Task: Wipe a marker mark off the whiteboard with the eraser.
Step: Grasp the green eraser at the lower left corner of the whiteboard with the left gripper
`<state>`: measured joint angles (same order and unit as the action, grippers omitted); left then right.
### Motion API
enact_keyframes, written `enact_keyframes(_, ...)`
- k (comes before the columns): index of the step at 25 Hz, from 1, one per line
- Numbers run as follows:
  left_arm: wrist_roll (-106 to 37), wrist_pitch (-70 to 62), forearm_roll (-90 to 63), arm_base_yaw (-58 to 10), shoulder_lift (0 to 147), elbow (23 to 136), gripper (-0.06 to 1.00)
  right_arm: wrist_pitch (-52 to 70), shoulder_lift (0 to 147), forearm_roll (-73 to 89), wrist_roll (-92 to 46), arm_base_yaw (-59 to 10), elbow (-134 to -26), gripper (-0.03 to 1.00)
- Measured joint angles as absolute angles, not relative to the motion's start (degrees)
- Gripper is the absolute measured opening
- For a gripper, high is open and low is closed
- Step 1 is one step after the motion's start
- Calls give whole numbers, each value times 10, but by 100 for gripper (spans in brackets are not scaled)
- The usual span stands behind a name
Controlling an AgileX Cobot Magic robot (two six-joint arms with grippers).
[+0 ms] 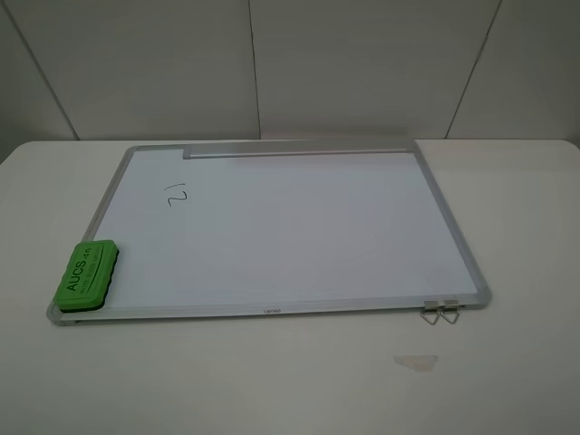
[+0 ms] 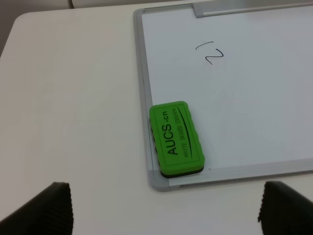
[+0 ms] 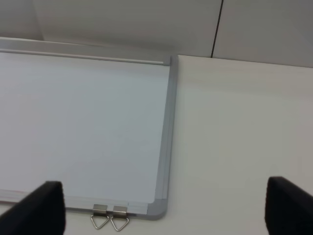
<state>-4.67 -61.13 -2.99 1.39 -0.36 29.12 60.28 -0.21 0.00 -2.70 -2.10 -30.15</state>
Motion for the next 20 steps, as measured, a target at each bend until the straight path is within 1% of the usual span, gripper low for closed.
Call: enact_keyframes(20, -47, -611, -30, 14, -4, 291, 78, 603, -2, 0, -27, -21, -301, 82)
